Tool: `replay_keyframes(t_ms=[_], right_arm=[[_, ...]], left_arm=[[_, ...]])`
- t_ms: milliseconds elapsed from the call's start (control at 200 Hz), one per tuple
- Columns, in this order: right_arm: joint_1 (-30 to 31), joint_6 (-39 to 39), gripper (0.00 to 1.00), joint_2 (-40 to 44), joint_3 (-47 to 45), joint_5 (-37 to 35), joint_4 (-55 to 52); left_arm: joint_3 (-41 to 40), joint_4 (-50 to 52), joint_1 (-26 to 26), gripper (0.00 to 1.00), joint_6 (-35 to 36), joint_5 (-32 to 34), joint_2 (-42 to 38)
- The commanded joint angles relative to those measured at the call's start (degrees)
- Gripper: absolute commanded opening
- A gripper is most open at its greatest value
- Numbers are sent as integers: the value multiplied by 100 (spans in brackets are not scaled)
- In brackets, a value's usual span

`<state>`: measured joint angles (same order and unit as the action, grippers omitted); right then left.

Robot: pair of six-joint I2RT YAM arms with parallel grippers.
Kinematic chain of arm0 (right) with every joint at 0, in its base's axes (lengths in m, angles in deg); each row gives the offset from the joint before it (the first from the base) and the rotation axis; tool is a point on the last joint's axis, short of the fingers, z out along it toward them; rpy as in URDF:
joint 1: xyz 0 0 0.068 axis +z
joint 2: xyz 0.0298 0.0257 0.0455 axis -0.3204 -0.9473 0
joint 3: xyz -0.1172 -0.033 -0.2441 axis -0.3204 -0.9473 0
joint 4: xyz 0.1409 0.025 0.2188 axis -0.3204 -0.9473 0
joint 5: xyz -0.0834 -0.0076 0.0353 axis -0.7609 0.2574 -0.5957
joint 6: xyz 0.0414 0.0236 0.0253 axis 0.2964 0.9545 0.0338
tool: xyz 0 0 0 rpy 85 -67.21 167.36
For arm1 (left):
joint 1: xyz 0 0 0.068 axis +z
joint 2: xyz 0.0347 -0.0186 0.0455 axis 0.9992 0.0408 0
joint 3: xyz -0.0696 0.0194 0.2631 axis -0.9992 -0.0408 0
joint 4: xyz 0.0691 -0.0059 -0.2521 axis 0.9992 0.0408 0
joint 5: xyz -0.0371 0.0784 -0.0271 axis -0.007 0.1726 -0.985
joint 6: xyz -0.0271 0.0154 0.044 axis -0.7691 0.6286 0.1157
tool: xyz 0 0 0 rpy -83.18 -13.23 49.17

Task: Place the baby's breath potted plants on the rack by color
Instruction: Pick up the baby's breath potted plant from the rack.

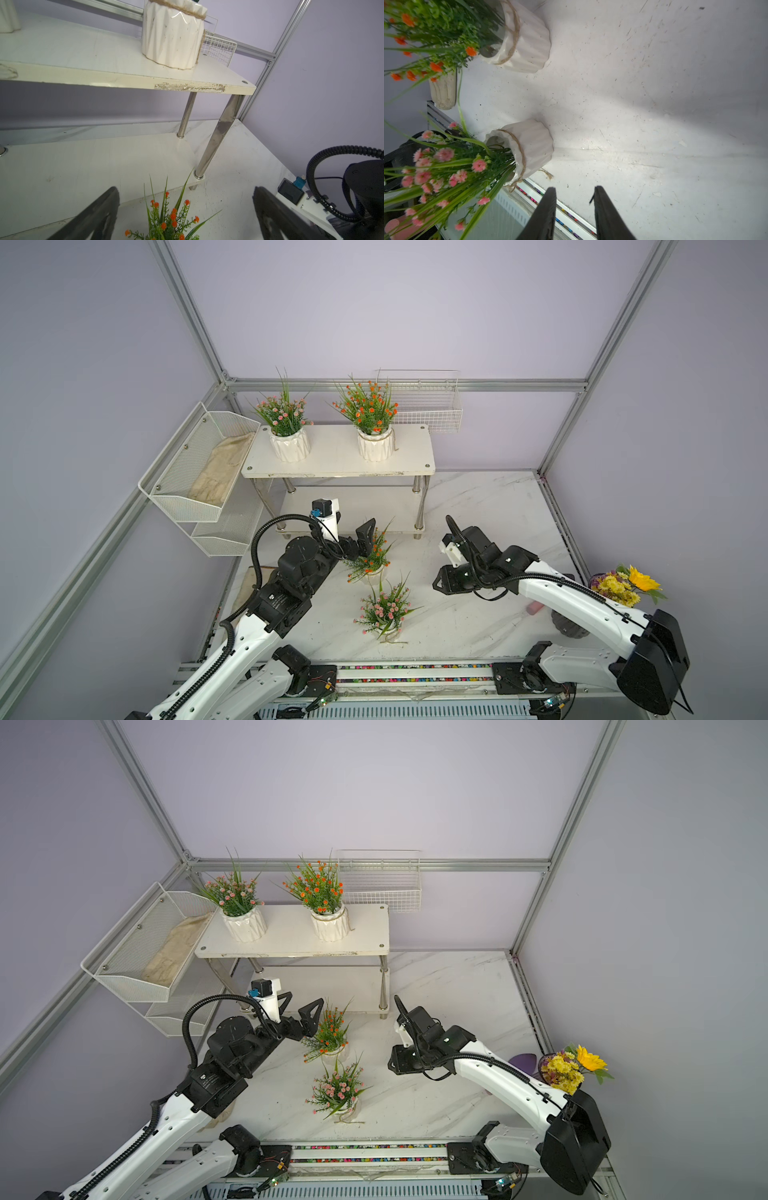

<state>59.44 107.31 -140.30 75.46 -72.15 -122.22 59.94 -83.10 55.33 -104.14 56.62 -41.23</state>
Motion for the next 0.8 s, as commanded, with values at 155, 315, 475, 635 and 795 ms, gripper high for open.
replay_keyframes(t_ms=[155, 315, 475, 635, 795], right_arm=[[100, 56, 33, -923, 390, -174, 1173], [100, -24, 33, -1397, 701, -108, 1498], [99, -59, 33, -1684, 882, -9, 1764], [100, -90, 33, -1850, 987, 33, 1820], [95, -138, 32, -1902, 1159, -34, 1752]], left_arm=[[-480, 218, -19, 100, -444, 623, -513], [-619, 462, -18, 100, -458, 927, -848], [-633, 495, -18, 100, -474, 953, -763], [-673, 514, -18, 100, -528, 1005, -690], [-677, 497, -25, 100, -549, 1073, -710]])
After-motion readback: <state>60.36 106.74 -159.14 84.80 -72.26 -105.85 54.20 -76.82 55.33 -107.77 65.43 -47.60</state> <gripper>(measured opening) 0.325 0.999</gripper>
